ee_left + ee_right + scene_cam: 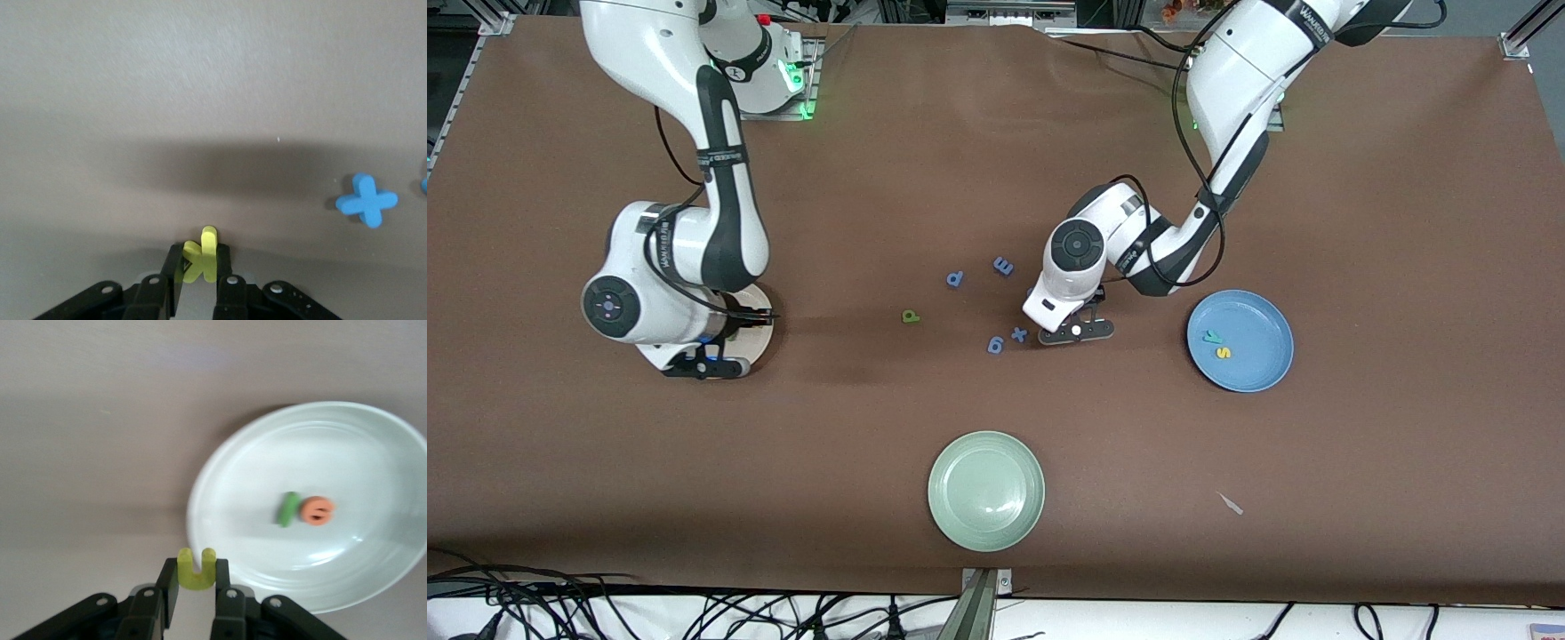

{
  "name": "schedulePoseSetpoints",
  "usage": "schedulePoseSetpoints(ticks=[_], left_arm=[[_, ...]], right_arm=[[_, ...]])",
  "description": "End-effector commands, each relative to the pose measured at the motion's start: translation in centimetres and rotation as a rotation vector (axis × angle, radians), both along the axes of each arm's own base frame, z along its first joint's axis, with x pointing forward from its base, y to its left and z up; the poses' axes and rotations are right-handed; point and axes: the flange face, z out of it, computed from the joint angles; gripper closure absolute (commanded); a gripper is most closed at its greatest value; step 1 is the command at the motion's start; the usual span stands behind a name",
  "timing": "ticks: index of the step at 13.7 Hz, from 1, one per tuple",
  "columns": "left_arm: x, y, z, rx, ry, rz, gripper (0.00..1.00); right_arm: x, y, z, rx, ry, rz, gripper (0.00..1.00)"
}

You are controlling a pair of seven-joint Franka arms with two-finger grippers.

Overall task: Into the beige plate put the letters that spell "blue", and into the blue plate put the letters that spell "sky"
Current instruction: 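Drop the k with the left gripper while the right gripper drops the u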

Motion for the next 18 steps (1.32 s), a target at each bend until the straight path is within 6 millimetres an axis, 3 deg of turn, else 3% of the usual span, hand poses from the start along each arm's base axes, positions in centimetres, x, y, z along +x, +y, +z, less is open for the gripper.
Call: schedulePoseSetpoints(ticks=[1,2,3,4,6,8,10,12,13,14,15,18], left_arm=[[2.2,3.3,4.5,0.063,-0.004,0.024,0.92],[3.0,5.2,6.5,0.093,0.005,0.04,0.92],[3.5,6.8,7.9,0.11,0.021,0.014,0.92],[4.4,8.9,9.1,0.116,0.038,-0.032,0.92],[5.9,13.9,10.3,0.128,0.09,-0.089,0.91],[7.0,18.6,10.1,0.127,0.153,-0.136,0.91],[7.9,23.2,8.9,0.104,0.195,-0.163,0.9],[8.4,28.4,6.2,0.048,0.257,-0.236,0.82],[8.4,29.0,5.2,0.036,0.273,-0.253,0.68],[8.3,28.9,4.6,0.032,0.282,-0.251,0.3],[8.3,28.9,4.5,0.031,0.282,-0.251,0.0],[8.7,28.5,6.1,0.031,0.26,-0.262,0.0]], right_arm=[[-2.4,-2.5,-1.3,0.021,-0.054,0.065,1.0],[-2.6,-2.7,-1.6,0.015,-0.063,0.064,1.0],[-2.7,-2.7,-1.8,0.013,-0.057,0.05,0.4],[-2.5,-2.6,-1.6,0.013,-0.057,0.048,0.0],[-1.6,-1.2,-0.3,0.022,-0.057,0.036,0.0],[-0.8,1.8,1.3,0.015,-0.029,-0.029,0.0],[-0.8,5.3,1.5,-0.008,-0.024,-0.06,0.0],[-0.9,9.6,1.1,-0.011,-0.05,-0.065,0.0],[-1.0,11.8,0.8,-0.008,-0.054,-0.11,0.0],[-1.3,13.8,0.8,-0.007,-0.06,-0.141,0.0],[-1.9,16.1,0.3,-0.017,-0.074,-0.162,0.0],[-3.5,21.2,-1.0,-0.035,-0.134,-0.22,0.0]])
